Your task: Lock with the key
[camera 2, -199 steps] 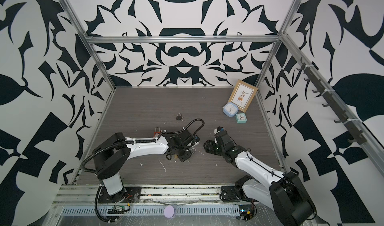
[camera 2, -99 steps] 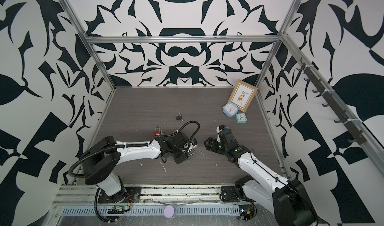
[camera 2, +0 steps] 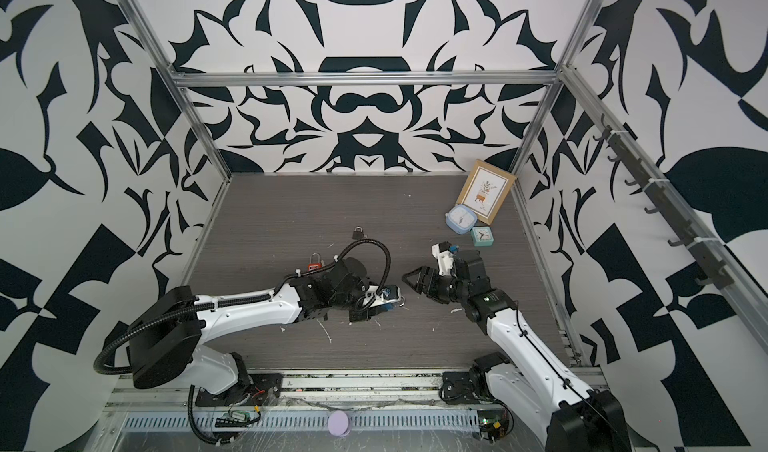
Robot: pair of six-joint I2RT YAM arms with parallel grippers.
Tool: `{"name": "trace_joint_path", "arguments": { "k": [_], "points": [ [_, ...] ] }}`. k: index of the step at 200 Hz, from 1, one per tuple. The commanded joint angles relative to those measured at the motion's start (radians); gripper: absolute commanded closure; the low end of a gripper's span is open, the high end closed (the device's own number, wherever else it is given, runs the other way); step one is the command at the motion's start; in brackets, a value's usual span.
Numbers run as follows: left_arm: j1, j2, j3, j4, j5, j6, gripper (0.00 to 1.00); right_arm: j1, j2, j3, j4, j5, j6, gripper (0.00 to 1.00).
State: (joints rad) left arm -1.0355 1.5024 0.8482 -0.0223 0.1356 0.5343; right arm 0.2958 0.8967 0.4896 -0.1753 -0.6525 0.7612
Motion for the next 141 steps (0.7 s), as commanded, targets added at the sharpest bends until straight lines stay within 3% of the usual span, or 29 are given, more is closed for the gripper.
{"name": "trace_joint_path", "arguments": {
  "k": [1,39,75,141],
  "points": [
    [0.013,-0.046,-0.013,0.038,0.03,0.084,1.0,-0.003,-0.018,0.037,-0.046,-0.105,0.01,0.35],
    [0.024,-0.058,-0.011,0.06,0.011,0.105,1.0,-0.003,-0.016,0.027,-0.07,-0.16,-0.005,0.44],
    [0.031,-0.069,-0.015,0.085,0.025,0.087,1.0,-0.003,-0.015,0.012,-0.048,-0.187,-0.019,0.62],
    [0.069,-0.083,-0.015,0.099,0.151,0.016,1.0,-0.003,-0.016,-0.025,0.054,-0.218,-0.038,0.72]
  ]
}}
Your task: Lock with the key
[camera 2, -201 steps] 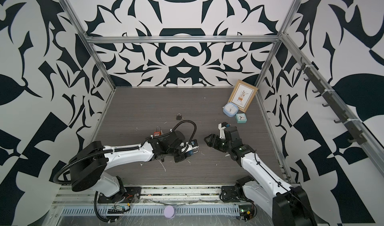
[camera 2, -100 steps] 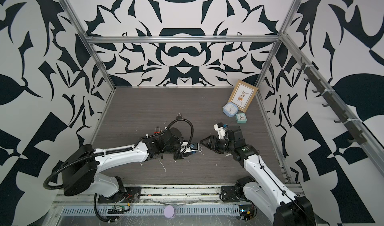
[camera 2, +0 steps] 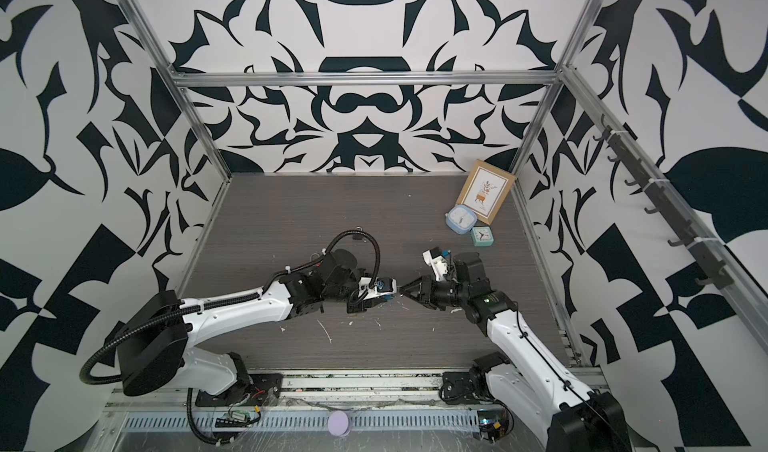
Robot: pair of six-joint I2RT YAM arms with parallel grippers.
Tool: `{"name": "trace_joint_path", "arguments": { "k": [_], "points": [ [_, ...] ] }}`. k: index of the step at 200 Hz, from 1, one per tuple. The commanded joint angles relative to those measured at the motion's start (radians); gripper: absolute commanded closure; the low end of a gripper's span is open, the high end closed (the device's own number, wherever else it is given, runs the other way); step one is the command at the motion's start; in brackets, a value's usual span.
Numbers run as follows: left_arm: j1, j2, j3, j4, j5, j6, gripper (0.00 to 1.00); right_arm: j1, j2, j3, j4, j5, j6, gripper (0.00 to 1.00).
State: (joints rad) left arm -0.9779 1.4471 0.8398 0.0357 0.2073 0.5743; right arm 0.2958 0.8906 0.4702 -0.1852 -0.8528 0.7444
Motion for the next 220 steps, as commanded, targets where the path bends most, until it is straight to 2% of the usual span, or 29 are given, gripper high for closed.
{"name": "trace_joint_path", "arguments": {
  "k": [1,51,109,161,220],
  "points": [
    [0.012,-0.028,-0.006,0.041,0.08,-0.024,1.0,-0.003,-0.01,-0.005,0.065,-0.017,-0.021,0.73],
    [0.015,-0.011,0.013,0.014,0.113,-0.02,1.0,-0.003,-0.001,0.005,0.087,0.01,-0.019,0.82],
    [0.016,-0.005,0.021,0.009,0.125,-0.023,1.0,-0.003,0.027,0.005,0.112,0.007,-0.013,0.85],
    [0.016,0.004,0.036,0.006,0.132,-0.031,1.0,-0.001,0.034,-0.003,0.136,-0.008,-0.013,1.0],
    [0.016,0.019,0.048,0.015,0.118,-0.046,1.0,0.005,0.026,-0.014,0.164,-0.024,-0.001,1.0]
  ]
}}
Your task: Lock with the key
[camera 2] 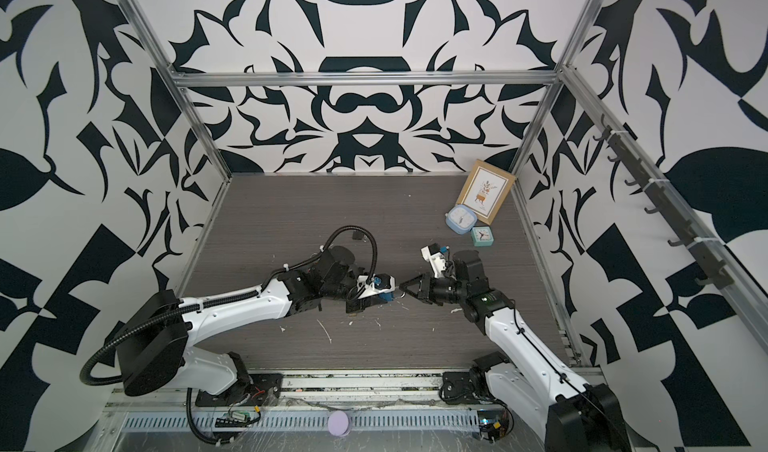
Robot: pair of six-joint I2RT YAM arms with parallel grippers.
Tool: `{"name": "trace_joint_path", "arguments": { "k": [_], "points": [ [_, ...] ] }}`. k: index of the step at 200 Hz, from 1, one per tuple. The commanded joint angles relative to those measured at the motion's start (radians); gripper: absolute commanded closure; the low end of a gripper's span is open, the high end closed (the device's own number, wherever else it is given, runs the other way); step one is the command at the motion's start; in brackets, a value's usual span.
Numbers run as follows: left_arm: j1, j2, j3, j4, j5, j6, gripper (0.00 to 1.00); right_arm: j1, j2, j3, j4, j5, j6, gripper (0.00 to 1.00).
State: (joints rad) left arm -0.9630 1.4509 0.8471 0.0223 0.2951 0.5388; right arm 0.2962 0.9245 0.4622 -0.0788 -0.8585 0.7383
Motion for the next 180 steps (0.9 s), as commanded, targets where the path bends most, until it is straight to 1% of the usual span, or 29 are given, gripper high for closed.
{"name": "trace_joint_path", "arguments": {
  "k": [1,81,137,180],
  "points": [
    [0.001,0.015,0.041,0.028,0.03,-0.011,1.0,0.006,-0.009,-0.007,0.059,-0.019,0.005,1.0],
    [0.013,0.039,0.05,0.083,0.03,-0.067,1.0,0.077,0.004,-0.017,0.095,-0.022,0.005,1.0],
    [0.021,0.033,0.048,0.14,0.023,-0.076,1.0,0.112,0.035,-0.034,0.124,0.006,0.027,1.0],
    [0.024,0.033,0.061,0.193,0.019,-0.083,1.0,0.16,0.065,-0.052,0.14,0.037,0.035,1.0]
  ]
}}
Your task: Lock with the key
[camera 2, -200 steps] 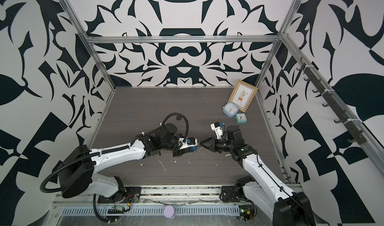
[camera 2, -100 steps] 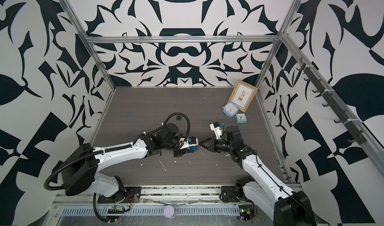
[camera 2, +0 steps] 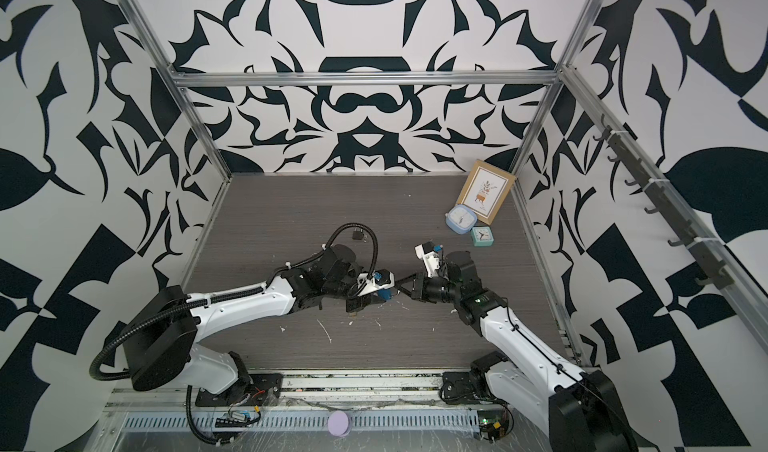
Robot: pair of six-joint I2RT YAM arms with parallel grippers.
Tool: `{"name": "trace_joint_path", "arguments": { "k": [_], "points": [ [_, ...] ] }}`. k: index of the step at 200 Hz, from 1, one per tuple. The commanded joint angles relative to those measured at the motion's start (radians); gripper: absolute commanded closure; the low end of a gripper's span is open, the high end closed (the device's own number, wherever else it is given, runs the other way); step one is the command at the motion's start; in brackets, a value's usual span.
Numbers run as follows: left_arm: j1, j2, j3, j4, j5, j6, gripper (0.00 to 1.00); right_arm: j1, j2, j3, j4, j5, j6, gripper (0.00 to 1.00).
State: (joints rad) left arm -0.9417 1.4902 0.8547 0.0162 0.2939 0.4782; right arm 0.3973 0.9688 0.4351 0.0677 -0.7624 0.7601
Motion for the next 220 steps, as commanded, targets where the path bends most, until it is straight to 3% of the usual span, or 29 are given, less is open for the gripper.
{"name": "trace_joint_path", "arguments": {
  "k": [1,62,110,138,153,220],
  "points": [
    [0.003,-0.007,0.054,0.201,0.02,-0.023,1.0,0.061,0.021,-0.025,-0.006,-0.059,0.013,1.0],
    [0.015,-0.021,0.065,0.295,0.013,-0.045,1.0,0.1,0.066,-0.046,0.009,-0.02,0.012,1.0],
    [0.018,-0.042,-0.006,0.278,-0.052,-0.039,1.0,0.1,0.033,-0.032,-0.005,0.129,0.015,1.0],
    [0.018,-0.118,-0.087,0.316,-0.178,-0.032,0.68,0.1,0.036,-0.005,-0.013,0.186,0.015,1.0],
    [0.018,-0.151,-0.101,0.29,-0.25,-0.009,0.56,0.098,0.071,0.024,-0.008,0.212,0.012,1.0],
    [0.021,-0.274,-0.18,0.232,-0.357,-0.021,0.42,0.099,0.308,0.17,0.085,0.211,-0.071,1.0]
  ]
}}
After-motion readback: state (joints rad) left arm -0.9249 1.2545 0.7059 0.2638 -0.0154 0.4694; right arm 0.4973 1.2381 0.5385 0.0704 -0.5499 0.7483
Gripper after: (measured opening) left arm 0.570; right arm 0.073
